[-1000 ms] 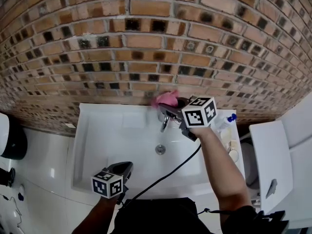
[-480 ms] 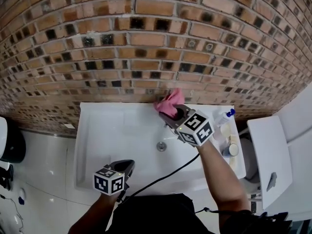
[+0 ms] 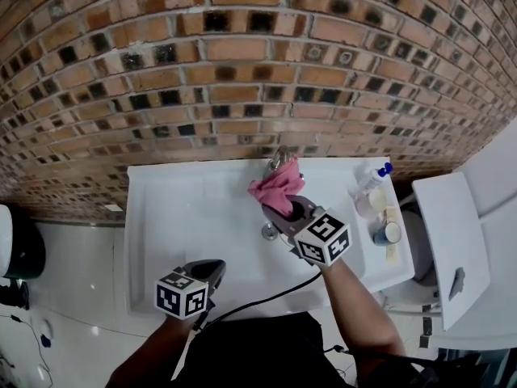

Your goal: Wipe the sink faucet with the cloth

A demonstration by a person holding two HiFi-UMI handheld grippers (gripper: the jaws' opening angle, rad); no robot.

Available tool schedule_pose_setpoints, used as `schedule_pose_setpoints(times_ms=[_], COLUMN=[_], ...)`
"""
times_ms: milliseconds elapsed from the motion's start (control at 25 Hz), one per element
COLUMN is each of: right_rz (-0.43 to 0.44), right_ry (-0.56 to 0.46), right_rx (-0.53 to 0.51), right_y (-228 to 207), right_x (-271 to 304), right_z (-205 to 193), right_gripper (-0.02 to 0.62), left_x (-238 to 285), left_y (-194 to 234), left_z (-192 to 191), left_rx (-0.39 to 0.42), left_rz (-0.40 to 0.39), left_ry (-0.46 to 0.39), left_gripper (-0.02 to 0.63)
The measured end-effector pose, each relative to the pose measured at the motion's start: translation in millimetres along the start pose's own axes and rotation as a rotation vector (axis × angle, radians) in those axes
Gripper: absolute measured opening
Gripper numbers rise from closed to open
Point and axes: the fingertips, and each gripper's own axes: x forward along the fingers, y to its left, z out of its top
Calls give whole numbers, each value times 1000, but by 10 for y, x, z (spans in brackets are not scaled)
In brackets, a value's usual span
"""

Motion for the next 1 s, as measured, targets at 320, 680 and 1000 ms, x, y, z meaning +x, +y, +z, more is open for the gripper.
schedule_pose_setpoints(times_ms=[320,680,1000], right_rz=[57,22,-21], right_ry=[-131,-120,-284], right_rx=[321,604,967], right_y=[-25,-352,-752], right_x=[115,398,654], right_z=[-425,-1028,-1122], right_gripper=[45,46,46], left_x=[132,208,238], left_y=[92,229,361], left_z=[-85,-82,-75], left_rx=[-30,-71,-118], left_rz=[-12,11,33], left_ry=[55,59,60], left_gripper=[5,5,5])
